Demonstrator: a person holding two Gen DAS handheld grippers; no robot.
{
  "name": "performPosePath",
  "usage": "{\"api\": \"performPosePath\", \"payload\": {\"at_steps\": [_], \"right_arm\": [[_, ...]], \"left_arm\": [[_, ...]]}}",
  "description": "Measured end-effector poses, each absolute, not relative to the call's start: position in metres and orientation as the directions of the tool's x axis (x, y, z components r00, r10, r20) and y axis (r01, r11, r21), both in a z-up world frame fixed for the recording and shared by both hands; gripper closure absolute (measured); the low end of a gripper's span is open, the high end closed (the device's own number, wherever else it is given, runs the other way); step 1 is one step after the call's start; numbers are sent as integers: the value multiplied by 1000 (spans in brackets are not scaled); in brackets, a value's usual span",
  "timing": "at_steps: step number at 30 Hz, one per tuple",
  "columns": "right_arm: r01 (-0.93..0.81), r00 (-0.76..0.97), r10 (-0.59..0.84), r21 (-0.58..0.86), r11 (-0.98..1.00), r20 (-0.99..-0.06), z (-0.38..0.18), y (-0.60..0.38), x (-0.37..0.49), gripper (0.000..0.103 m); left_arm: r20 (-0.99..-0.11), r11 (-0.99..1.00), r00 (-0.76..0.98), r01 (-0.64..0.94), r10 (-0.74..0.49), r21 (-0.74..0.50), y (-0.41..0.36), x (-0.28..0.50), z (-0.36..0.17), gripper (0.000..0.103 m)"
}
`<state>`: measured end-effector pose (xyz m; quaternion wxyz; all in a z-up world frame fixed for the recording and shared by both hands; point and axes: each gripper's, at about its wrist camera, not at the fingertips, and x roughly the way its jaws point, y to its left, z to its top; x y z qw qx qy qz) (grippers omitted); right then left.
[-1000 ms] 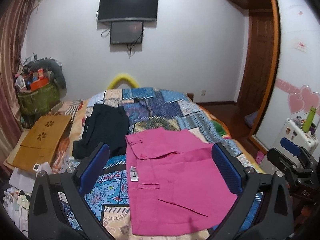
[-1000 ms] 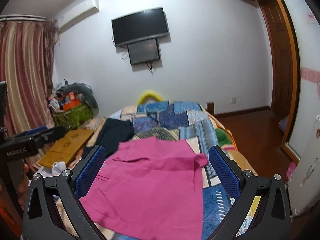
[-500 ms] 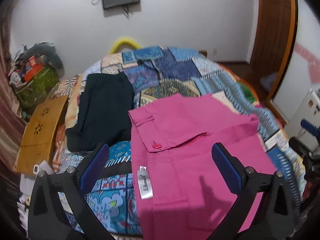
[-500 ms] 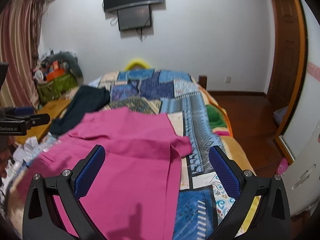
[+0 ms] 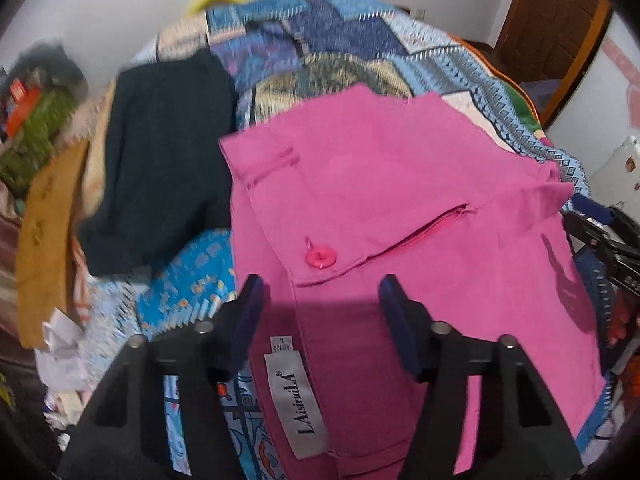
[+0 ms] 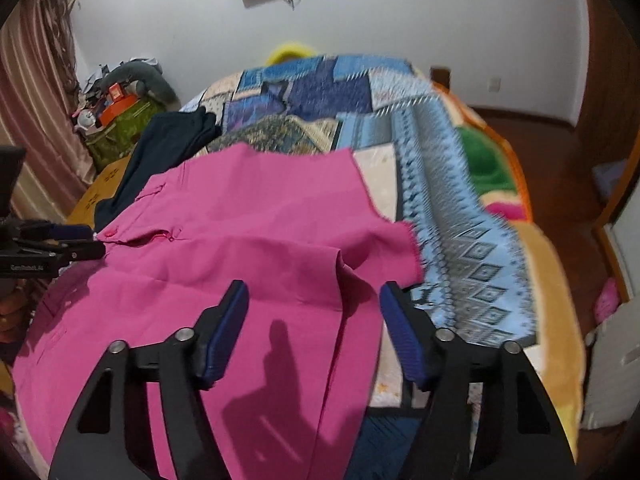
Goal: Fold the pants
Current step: 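Lower both grippers to the pink pants waistband and hem edges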
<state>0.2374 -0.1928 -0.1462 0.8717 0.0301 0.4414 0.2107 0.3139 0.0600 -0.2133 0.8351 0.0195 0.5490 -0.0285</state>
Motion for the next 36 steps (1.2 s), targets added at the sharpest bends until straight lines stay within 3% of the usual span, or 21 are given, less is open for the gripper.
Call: {"api": "performPosePath", "payload": {"at_steps": [6, 11, 13, 15, 17, 22, 31, 34, 36], "right_arm": [[-370, 459, 418, 259, 892, -784, -154, -186, 253, 58], [-407, 418, 408, 234, 883, -812, -164, -181, 258, 88], [-418, 399, 417, 243, 875, -816, -167, -179, 258, 94], [-425, 403, 403, 222, 877, -822, -167, -177, 261, 97], [-436, 420, 385, 189, 880, -822, -167, -176, 258, 99], [-402, 434, 337, 155, 903, -835, -169, -182, 261, 100], [-380, 407, 355, 197, 904, -842, -161, -190, 254, 100], [-374, 434, 365, 204, 905, -824, -144, -192, 248, 93], [-370, 459, 383, 219, 903, -802, -131, -196, 247, 82]], "left_arm": [[-941, 993, 320, 72, -112, -93, 68, 322, -222, 53], [-945, 984, 276, 76, -178, -163, 71, 321, -224, 63], [-943, 982, 273, 73, -190, -176, 72, 320, -223, 69], [-944, 985, 281, 62, -174, -163, 73, 320, -222, 93], [-947, 994, 304, 47, -104, -94, 73, 319, -220, 99], [-932, 999, 362, 42, 15, 32, 72, 311, -223, 98], [-922, 991, 387, 111, 25, 73, 69, 302, -217, 93], [-913, 992, 407, 119, -2, 50, 71, 298, -204, 78], [-900, 993, 437, 110, -10, 42, 74, 299, -195, 56]]}}
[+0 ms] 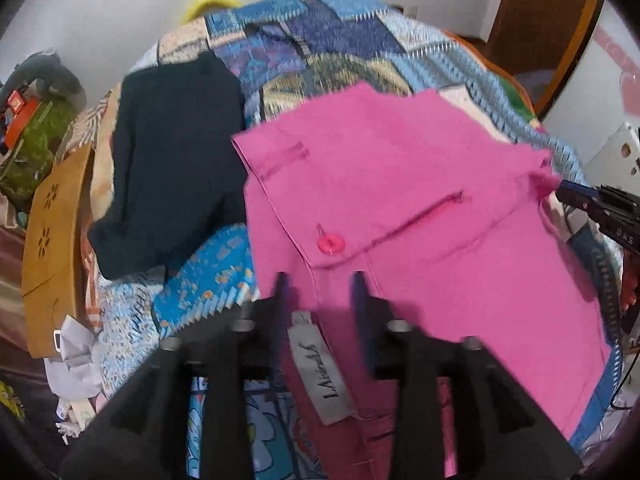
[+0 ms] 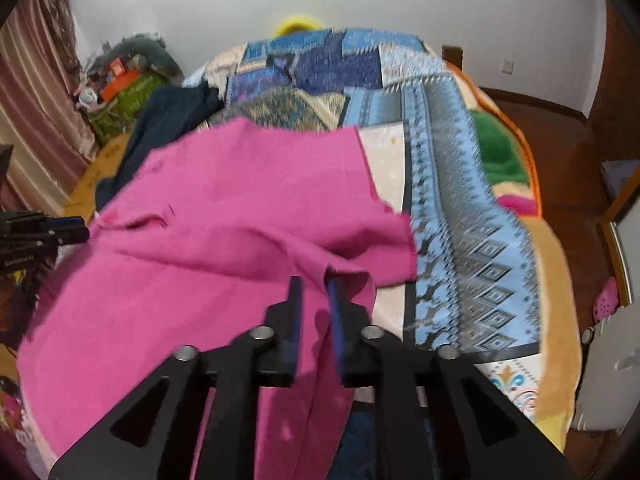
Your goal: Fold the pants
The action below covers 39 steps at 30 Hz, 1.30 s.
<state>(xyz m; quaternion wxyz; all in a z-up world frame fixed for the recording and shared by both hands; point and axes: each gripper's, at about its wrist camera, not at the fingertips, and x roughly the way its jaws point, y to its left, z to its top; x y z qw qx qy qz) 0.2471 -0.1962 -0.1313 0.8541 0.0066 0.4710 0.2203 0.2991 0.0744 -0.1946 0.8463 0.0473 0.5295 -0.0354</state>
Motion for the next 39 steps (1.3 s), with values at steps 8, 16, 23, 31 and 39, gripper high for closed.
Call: {"api": "performPosePath", "payload": {"at_steps": [8, 16, 23, 31, 39], "right_arm": [[-329, 556, 367, 208, 921, -746, -107, -203, 264, 49], [-244, 451, 357, 271, 931, -818, -157, -215, 308, 49], [-312, 426, 382, 263, 913, -820, -171, -200, 299, 88], [-410, 526, 293, 64, 910, -799, -161, -179, 287, 97], [-390, 474, 269, 74, 918, -838, -172, -180, 298, 96]], "left_arm": [[-919, 996, 385, 36, -86, -78, 96, 340, -199, 47], [-935, 970, 272, -22, -226, -241, 107, 364, -233, 47], [-925, 965, 284, 1, -251, -262, 101, 366, -233, 82], [-888, 999, 459, 33, -20, -6, 81, 350, -210, 96], [-911, 999, 411, 11, 23, 30, 91, 355, -228, 98]]}}
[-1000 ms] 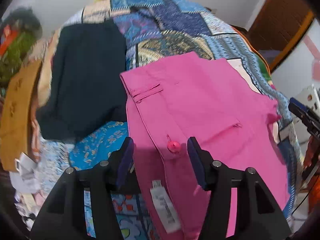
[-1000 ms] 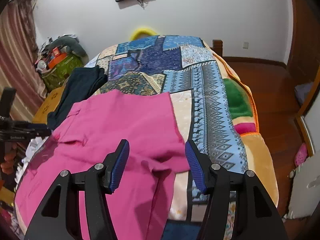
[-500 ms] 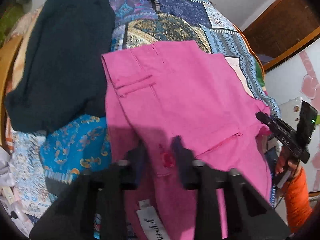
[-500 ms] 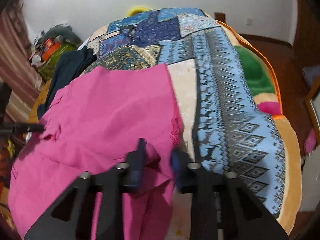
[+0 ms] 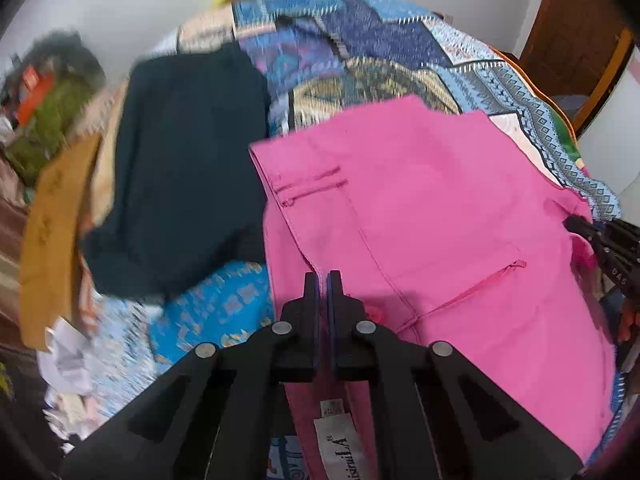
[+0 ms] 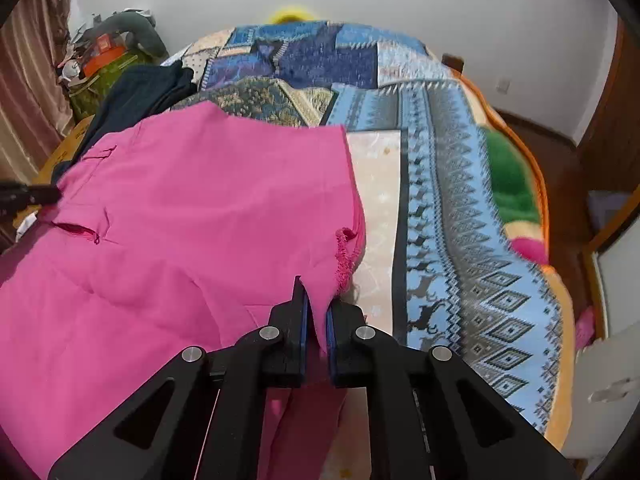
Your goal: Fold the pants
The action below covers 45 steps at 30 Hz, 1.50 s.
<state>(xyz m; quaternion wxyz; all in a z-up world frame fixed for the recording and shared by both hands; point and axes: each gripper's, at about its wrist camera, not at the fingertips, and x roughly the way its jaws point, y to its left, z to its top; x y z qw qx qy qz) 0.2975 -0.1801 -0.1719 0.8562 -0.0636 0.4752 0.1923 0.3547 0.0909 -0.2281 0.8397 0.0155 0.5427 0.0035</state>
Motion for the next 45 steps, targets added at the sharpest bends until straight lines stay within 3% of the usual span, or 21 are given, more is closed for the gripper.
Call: {"api": "performPosePath", "payload": {"at_steps": [3, 6, 7, 9, 11, 13, 15, 20, 26, 32, 37, 40, 43, 45], "right_arm": [[-391, 479, 268, 71, 918, -836, -167, -180, 294, 94], [-384, 499, 252, 49, 922, -829, -158, -181, 290, 84], [-379, 512, 241, 35, 925, -824, -152, -182, 289, 77], [-376, 532, 247, 35, 926, -810, -142, -184, 288, 64], [-370, 566, 263, 45, 928, -781, -125, -188, 287, 42], [-365, 595, 275, 51, 930, -755, -111, -189, 288, 28], [-364, 617, 290, 61, 929, -731, -98, -189, 292, 22], [-377, 622, 342, 114, 919, -704, -80, -179, 319, 22], [-368, 598, 330, 115, 923, -731, -91, -162, 363, 21], [-295, 510, 362, 236, 926, -781, -131, -157, 421, 21], [-240, 432, 325, 240, 941, -841, -169, -153, 458, 22], [-249, 366, 305, 223, 943, -879, -195, -146, 470, 31], [-298, 364, 281, 174, 938, -888, -206, -135, 468, 33], [-338, 383, 249, 116, 934, -889, -208, -125, 462, 51]], "left_arm": [[-905, 999, 424, 41, 3, 23, 91, 353, -224, 97], [-893, 998, 451, 54, 11, 40, 88, 349, -213, 94], [-884, 997, 466, 60, 18, 51, 88, 348, -207, 93], [-871, 996, 491, 65, 25, 65, 89, 346, -196, 81], [-853, 996, 521, 58, 31, 72, 94, 348, -184, 72], [-839, 997, 543, 32, 39, 67, 102, 353, -171, 65], [-829, 999, 558, 15, 32, 48, 110, 361, -161, 55], [-822, 999, 568, -29, 37, 25, 129, 388, -153, 40], [-880, 997, 475, -72, 17, -20, 148, 420, -181, 40], [-920, 985, 384, -116, -73, -127, 163, 442, -220, 41], [-935, 982, 333, -99, -121, -162, 162, 458, -244, 58], [-931, 977, 329, -88, -156, -195, 162, 462, -251, 66], [-922, 976, 345, -64, -173, -207, 159, 464, -251, 77], [-920, 978, 355, -67, -163, -199, 158, 465, -252, 94]]}}
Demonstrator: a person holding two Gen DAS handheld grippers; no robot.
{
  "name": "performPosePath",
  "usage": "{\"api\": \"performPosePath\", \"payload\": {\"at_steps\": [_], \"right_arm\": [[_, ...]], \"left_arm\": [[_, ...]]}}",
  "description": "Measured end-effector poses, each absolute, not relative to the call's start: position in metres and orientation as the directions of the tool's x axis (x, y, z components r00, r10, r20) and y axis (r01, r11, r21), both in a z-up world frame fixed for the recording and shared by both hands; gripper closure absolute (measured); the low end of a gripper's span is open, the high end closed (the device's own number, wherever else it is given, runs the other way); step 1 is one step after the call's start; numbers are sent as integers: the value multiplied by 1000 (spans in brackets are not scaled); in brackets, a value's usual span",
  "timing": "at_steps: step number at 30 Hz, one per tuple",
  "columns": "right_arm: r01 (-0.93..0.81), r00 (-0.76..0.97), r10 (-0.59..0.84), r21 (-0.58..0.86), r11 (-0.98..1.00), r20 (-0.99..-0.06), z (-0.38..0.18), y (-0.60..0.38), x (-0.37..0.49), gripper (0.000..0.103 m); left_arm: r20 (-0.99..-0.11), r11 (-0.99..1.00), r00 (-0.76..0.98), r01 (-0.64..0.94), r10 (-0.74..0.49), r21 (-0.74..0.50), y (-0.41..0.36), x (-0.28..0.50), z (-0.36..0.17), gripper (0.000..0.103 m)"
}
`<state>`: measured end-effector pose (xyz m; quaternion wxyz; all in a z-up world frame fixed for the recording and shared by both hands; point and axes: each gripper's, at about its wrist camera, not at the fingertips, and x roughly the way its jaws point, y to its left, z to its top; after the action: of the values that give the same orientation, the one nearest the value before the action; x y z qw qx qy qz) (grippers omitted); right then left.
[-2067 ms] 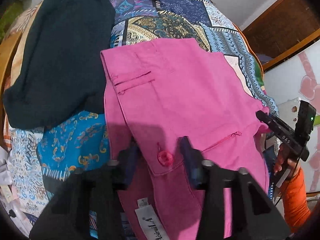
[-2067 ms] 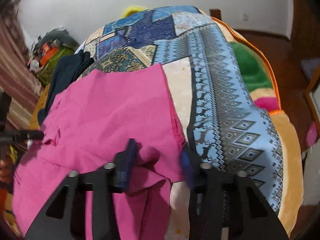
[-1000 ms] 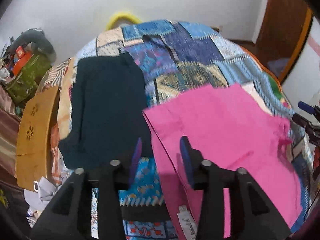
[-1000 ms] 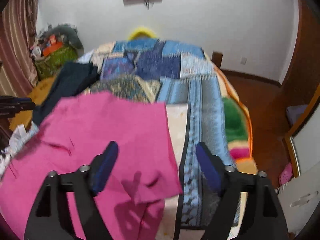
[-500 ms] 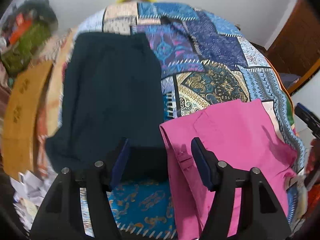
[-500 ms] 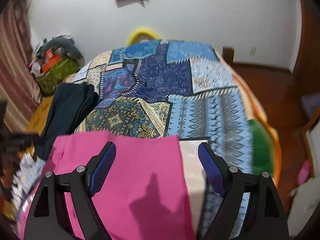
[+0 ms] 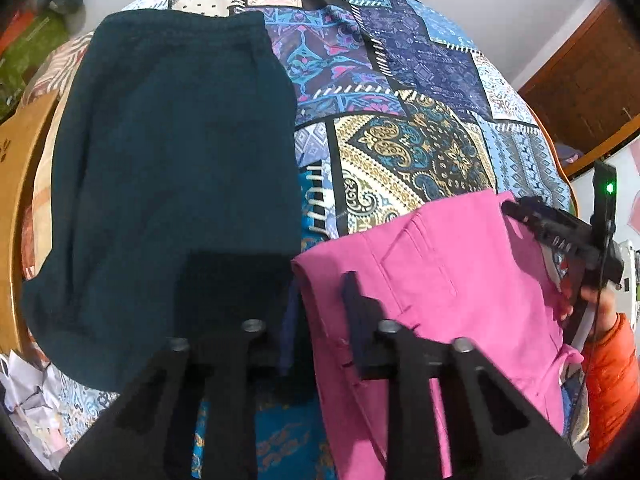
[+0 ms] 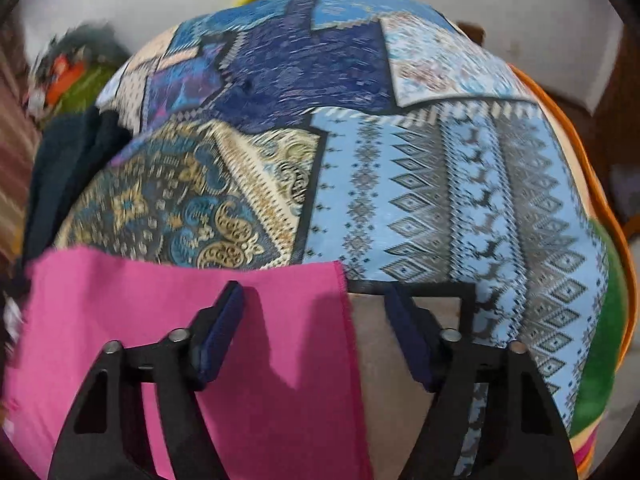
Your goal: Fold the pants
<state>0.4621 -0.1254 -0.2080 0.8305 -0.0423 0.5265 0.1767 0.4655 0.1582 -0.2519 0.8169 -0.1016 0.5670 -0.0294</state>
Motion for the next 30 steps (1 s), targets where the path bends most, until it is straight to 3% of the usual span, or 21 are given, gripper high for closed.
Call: {"api": "performPosePath", "payload": {"at_steps": [2, 4, 5, 12, 16, 23, 30], "right_arm": [[-379, 373, 235, 84, 922, -898, -213, -114, 454, 82], [-397, 371, 233, 74, 915, -899, -212, -107, 449, 95], [-407, 371, 230, 65, 911, -900, -211, -105, 445, 97], [-372, 530, 211, -1, 928, -821, -174, -116, 430, 100], [-339, 618, 258, 44, 940, -742, -127, -126, 424, 100], [-383, 648, 339, 93, 919, -682, -75, -132, 404, 100], [-415, 636, 390, 131, 900, -666, -67, -152, 351, 100]], "left_arm": [[-917, 976, 361, -67, -170, -208, 159, 466, -252, 96], [-916, 978, 370, -73, -157, -197, 158, 465, -252, 97], [-915, 981, 378, -73, -141, -181, 157, 463, -250, 98], [-879, 997, 476, -53, -24, -56, 153, 456, -212, 100], [-853, 998, 522, -66, 15, -22, 152, 461, -185, 100], [-817, 998, 577, -49, -9, -45, 151, 439, -152, 100], [-782, 1000, 623, 5, -11, -10, 129, 388, -128, 100]]}}
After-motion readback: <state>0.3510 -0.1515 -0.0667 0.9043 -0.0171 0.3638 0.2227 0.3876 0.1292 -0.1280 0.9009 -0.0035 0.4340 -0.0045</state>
